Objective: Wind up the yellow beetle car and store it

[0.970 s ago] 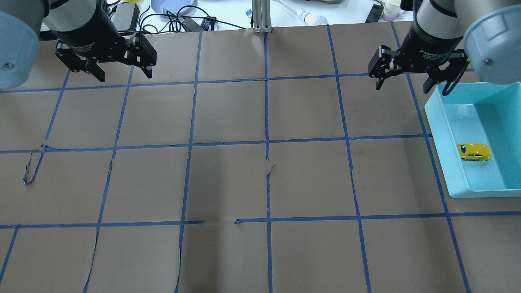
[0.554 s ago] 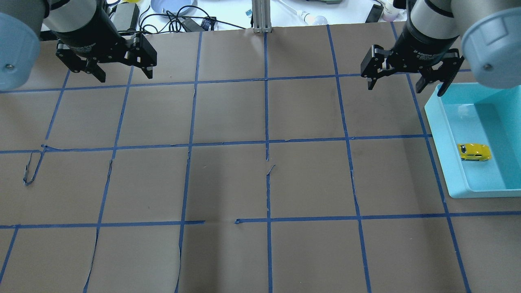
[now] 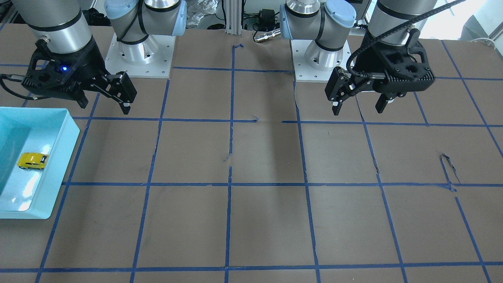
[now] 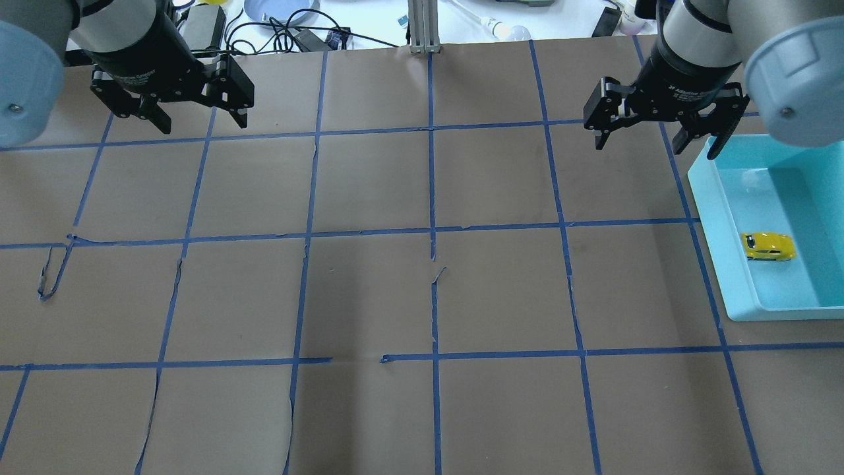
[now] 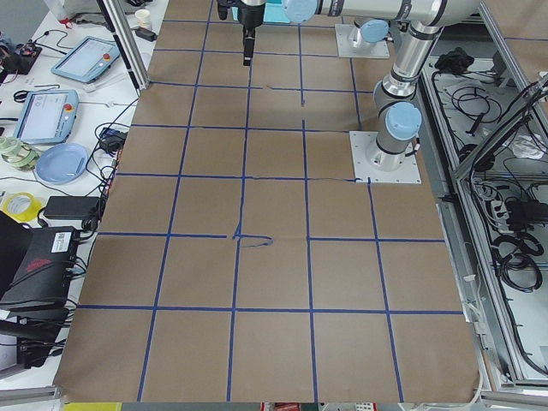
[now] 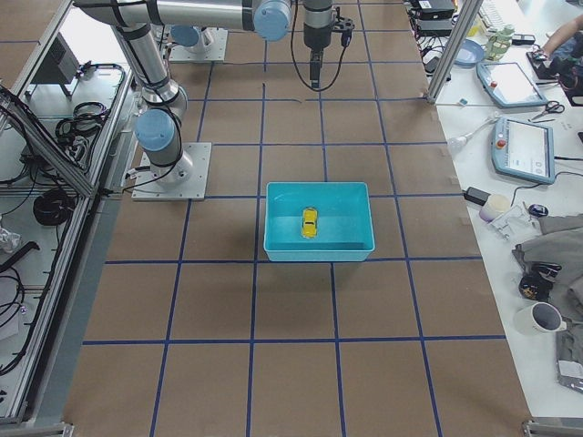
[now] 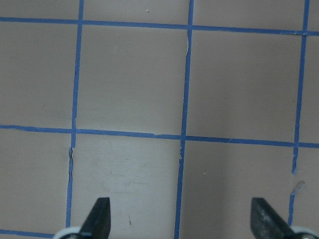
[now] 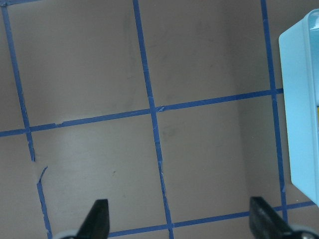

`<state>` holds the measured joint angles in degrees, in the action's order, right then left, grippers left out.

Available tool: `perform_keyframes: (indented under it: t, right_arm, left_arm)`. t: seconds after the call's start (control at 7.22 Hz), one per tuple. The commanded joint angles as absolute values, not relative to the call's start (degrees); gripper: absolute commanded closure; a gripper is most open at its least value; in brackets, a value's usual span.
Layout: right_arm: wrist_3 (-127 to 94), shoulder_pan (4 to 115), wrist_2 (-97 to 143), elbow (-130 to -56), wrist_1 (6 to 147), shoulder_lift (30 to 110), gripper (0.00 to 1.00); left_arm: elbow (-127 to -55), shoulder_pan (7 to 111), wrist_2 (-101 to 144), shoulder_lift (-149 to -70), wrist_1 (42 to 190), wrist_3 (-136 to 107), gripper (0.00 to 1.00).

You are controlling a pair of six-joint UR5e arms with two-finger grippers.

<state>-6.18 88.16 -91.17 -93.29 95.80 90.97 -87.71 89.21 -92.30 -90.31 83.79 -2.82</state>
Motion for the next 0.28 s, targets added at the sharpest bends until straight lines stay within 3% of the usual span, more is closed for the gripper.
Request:
perform_keyframes:
  t: [0.0, 0.14]
  right_arm:
    - [-5.98, 88.15, -90.97, -93.25, 95.89, 90.97, 0.0]
    - [-5.98, 88.15, -91.05, -93.25, 95.89, 90.97, 0.0]
  left_arm:
    - [-87.71, 89.21, -92.29, -90.26, 83.76, -2.81, 0.0]
    - [-87.71, 89.21, -92.29, -90.35, 83.76, -2.81, 0.0]
